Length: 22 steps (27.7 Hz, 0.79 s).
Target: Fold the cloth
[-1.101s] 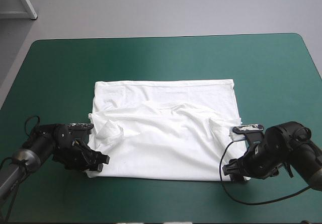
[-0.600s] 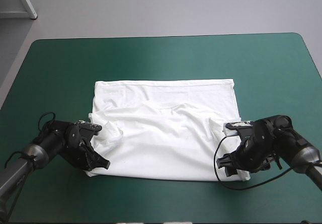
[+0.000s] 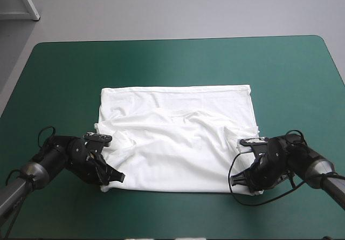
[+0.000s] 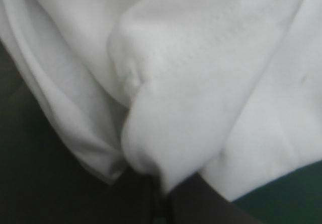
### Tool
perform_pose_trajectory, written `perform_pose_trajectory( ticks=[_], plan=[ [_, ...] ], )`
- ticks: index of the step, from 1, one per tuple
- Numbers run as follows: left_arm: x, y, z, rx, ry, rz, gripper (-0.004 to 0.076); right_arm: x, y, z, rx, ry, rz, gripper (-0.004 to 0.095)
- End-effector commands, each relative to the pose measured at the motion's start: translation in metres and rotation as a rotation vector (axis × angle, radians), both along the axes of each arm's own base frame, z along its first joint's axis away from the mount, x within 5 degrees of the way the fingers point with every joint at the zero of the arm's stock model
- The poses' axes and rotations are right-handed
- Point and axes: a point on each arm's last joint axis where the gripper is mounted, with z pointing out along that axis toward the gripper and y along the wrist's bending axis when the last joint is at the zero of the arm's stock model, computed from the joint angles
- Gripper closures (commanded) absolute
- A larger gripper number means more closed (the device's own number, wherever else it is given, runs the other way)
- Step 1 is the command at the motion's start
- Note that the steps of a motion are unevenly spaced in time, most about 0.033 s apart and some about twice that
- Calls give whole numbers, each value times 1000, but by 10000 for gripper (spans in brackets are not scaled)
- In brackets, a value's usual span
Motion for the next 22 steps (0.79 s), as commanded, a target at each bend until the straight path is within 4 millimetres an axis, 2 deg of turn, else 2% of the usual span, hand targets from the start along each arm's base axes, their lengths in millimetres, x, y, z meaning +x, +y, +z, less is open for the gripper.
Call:
perform_pose_trajectory(
  ticks=[1,2,4,7,13,17,20,22],
  plan=[
    [6,-5,25,-44,-65,5,734,2,4,23,84,-114,-12,918],
    [12,-5,39,-30,-92,-10,734,4,3,40,96,-179,-10,918],
    [19,-4,53,-10,-129,-22,734,7,2,60,92,-252,-12,918],
    [40,9,94,-6,-263,28,734,20,-5,100,26,-419,-24,920],
    [85,30,146,-27,-447,104,734,54,-7,147,-63,-740,3,926],
    [121,31,161,-28,-499,98,734,84,-1,165,-87,-909,-1,926],
    [149,26,166,-63,-521,85,734,109,6,165,-105,-968,-10,926],
    [169,24,160,-70,-512,85,734,126,12,161,-123,-977,-4,926]
  ],
)
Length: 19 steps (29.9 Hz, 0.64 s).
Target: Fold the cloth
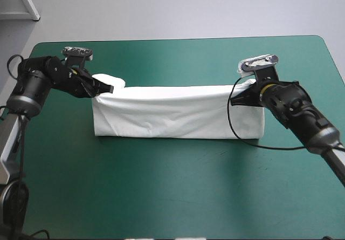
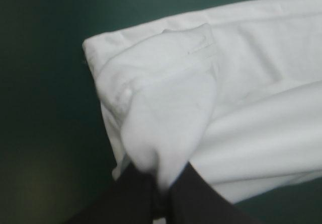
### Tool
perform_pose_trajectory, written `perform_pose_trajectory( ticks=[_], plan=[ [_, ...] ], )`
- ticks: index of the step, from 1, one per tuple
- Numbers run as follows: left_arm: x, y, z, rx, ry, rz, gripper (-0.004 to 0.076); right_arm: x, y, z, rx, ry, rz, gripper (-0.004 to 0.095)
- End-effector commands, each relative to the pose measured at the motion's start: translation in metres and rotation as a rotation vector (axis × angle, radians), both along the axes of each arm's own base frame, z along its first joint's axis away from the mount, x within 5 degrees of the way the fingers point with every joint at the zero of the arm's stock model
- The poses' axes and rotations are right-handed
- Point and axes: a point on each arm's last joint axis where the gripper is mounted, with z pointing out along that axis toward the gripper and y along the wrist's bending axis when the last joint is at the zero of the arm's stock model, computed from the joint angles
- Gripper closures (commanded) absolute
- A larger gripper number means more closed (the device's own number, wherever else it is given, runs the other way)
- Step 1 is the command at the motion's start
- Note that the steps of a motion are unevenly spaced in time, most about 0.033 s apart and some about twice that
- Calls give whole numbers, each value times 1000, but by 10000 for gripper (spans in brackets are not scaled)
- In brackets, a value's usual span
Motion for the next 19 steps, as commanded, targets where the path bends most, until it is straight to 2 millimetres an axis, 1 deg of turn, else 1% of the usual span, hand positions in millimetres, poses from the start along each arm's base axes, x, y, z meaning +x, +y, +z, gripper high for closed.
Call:
perform_pose_trajectory(
  ticks=[1,2,4,6,9,11,12,14,16,18,19],
  plan=[
    [25,-3,13,-32,-85,0,734,30,8,14,-15,-131,8,926],
    [34,-3,6,-32,-73,2,734,36,10,12,-21,-133,7,926],
    [52,-4,-8,-31,-65,7,734,55,18,-2,-45,-103,7,926],
    [65,-5,-21,-31,-67,15,734,71,23,-16,-55,-77,2,926],
    [80,-6,-43,-31,-54,25,733,87,30,-32,-68,-46,4,923],
    [86,-6,-54,-29,-38,28,725,94,34,-38,-37,-33,-14,882],
    [89,-6,-59,-26,-35,30,703,96,34,-39,-12,-25,-28,824],
    [92,-6,-66,-21,-23,30,619,100,34,-40,46,-15,-42,656],
    [93,-6,-67,-22,-29,32,468,102,31,-40,80,-15,-54,409],
    [92,-5,-62,-18,-42,31,311,102,29,-37,55,-34,-49,200],
    [91,-5,-57,-11,-54,32,255,99,27,-31,35,-52,-46,146]
  ],
)
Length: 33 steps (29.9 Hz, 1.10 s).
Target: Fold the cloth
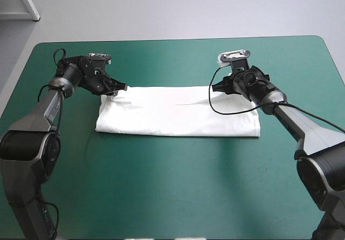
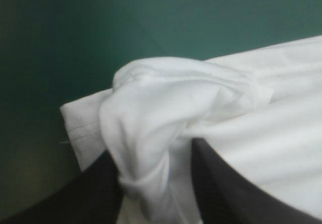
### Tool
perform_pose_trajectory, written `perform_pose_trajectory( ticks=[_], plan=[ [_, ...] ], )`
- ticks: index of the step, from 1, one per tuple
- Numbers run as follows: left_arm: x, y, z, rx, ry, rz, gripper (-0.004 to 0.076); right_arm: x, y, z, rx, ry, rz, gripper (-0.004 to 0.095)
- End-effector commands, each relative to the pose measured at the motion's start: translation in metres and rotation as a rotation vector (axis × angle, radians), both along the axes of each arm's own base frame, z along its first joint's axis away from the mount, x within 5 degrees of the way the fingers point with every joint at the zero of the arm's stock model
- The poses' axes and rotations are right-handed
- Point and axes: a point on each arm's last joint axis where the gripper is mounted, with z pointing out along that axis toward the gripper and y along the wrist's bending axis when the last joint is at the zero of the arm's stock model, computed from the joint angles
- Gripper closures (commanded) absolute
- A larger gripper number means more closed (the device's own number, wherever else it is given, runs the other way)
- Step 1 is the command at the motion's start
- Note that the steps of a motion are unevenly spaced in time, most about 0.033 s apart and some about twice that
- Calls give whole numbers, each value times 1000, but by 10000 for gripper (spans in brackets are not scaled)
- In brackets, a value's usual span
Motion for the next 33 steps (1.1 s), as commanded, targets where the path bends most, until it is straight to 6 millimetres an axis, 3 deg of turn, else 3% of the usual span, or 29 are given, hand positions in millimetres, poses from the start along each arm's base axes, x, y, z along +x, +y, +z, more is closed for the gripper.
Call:
perform_pose_trajectory(
  ticks=[1,4,9,13,18,24,33],
  plan=[
    [-5,3,53,-7,-166,17,230,-7,-9,50,5,-168,18,102],
    [-13,6,84,-20,-229,35,239,-22,-16,78,11,-219,4,94],
    [-39,5,138,-75,-310,63,325,-59,-36,122,-9,-274,-43,98],
    [-60,-10,150,-112,-252,9,468,-79,-57,125,-50,-182,-114,98],
    [-72,-53,142,-119,-172,-160,737,-87,-81,102,0,-54,-170,99],
    [-76,-112,112,-189,-177,-262,734,-85,-94,67,158,52,-149,174],
    [-76,-172,48,-187,-89,-327,734,-70,-93,41,366,185,-62,210]
  ],
)
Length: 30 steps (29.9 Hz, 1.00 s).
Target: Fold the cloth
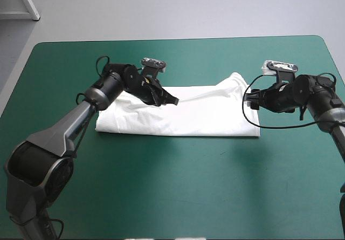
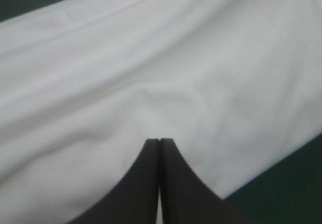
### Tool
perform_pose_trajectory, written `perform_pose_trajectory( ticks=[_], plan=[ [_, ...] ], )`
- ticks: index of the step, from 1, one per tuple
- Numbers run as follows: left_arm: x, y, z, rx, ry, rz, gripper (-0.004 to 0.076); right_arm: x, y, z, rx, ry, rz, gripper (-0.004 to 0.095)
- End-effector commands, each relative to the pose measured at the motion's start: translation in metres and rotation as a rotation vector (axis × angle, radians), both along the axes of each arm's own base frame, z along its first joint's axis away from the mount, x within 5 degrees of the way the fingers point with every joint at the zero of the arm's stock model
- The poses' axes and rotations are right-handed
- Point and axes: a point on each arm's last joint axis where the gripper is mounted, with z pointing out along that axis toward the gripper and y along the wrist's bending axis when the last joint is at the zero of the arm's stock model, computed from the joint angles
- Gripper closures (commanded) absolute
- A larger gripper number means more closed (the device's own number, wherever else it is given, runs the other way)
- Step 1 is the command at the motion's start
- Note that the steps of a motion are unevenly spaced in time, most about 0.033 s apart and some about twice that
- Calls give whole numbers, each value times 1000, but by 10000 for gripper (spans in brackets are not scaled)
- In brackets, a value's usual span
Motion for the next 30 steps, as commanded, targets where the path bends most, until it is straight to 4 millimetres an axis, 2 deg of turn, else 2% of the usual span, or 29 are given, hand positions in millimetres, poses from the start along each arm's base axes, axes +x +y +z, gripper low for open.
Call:
perform_pose_trajectory(
  ticks=[1,6,11,19,24,27,30],
  plan=[
    [-3,-17,11,-54,-66,-10,734,6,-1,9,51,-63,6,210],
    [7,-31,-23,-40,-25,7,734,18,-1,-11,40,-9,14,211],
    [12,-35,-46,-15,22,6,734,30,0,-34,38,50,12,211],
    [12,-35,-48,-9,28,8,734,46,6,-70,102,121,13,211],
    [12,-35,-48,-9,28,8,734,51,21,-75,216,113,56,215],
    [12,-35,-48,-9,28,8,734,51,32,-77,225,113,72,306],
    [12,-35,-48,-10,32,7,734,51,38,-77,217,95,82,517]
  ],
)
